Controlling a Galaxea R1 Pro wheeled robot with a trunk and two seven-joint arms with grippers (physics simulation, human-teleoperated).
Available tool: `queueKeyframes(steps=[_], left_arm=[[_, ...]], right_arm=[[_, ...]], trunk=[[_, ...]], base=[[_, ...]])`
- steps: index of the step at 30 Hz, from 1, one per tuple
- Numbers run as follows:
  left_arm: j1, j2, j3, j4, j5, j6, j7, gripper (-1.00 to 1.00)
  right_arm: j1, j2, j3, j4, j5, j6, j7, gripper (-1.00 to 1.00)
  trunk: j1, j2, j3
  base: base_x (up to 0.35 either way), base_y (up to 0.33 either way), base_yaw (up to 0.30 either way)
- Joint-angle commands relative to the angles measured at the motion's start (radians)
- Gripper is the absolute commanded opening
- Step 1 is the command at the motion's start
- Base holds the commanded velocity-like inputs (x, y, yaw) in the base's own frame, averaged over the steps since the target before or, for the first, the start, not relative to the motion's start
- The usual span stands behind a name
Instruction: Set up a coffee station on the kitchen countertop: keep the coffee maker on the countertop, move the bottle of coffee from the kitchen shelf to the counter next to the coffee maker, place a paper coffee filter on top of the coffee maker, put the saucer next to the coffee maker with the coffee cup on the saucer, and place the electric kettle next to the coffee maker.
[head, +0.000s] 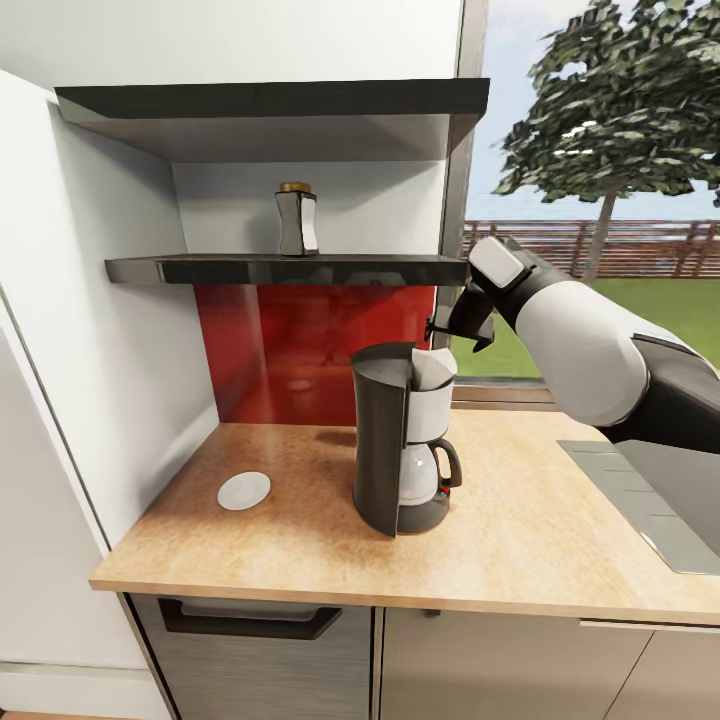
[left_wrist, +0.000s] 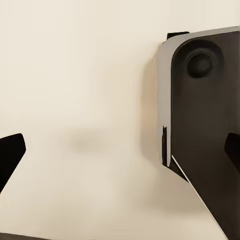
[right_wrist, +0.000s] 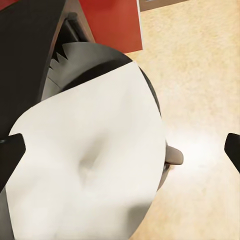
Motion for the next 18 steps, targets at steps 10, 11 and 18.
queueKeyframes(steps=[10, 11, 18], left_arm=[[0.0, 0.001, 0.002, 0.001, -0.009, -0.004, 0.004, 1.0], [0.0, 0.001, 0.002, 0.001, -0.009, -0.004, 0.004, 1.0], [-0.002, 0.002, 0.002, 0.001, -0.009, -0.004, 0.002, 1.0]], right_arm=[[0.0, 0.0, -0.004, -0.003, -0.006, 0.001, -0.011, 1.0], [0.0, 0.0, -0.004, -0.003, -0.006, 0.001, -0.011, 1.0], [0.0, -0.011, -0.002, -0.002, -0.005, 0.001, -0.011, 1.0]], trunk=[[0.0, -0.001, -0.001], [0.0, -0.001, -0.001], [0.0, -0.001, -0.001]], base=[[-0.058, -0.138, 0.0], [-0.104, -0.24, 0.0], [-0.134, -0.233, 0.0]])
